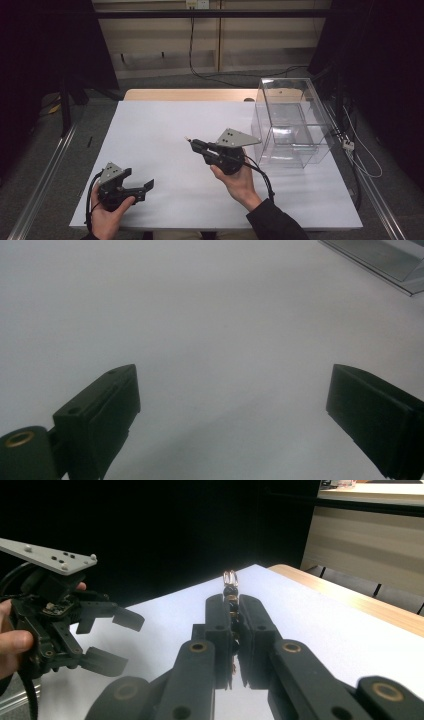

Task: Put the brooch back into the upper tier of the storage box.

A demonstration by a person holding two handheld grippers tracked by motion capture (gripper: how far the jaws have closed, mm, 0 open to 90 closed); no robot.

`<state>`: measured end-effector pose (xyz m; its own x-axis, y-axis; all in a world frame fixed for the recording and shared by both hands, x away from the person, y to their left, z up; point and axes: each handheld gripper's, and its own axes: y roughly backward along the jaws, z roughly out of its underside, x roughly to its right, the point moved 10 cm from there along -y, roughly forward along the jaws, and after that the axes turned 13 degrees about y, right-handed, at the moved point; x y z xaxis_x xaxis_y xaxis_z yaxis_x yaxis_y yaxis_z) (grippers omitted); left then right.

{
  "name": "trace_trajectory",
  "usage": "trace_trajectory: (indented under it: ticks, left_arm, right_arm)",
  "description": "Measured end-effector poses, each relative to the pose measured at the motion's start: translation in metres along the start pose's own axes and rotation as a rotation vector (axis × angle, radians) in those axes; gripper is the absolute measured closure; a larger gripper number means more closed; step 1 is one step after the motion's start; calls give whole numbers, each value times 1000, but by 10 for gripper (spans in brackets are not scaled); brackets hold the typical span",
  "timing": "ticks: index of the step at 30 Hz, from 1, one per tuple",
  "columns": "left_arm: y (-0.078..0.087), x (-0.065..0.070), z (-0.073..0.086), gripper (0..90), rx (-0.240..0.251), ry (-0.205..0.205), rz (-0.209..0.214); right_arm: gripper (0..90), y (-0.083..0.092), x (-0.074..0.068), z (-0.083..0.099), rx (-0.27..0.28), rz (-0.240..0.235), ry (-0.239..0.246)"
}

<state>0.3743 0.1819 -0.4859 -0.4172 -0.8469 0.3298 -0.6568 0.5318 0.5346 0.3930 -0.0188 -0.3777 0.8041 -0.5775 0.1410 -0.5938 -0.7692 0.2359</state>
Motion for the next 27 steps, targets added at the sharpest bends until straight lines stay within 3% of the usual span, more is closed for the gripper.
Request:
trace_trajectory:
  ticks: [13,22,27]
  left_arm:
    - [0,1,-2,63,7,3,13]
    - [0,2,-2,58,11,2,20]
    - [1,2,-3,35,15,-16,25]
  right_arm:
    - [846,26,16,-20,75,59,-7]
    - [846,40,23,-23,89,80,0]
    - [845,53,30,-32,121,94,-15]
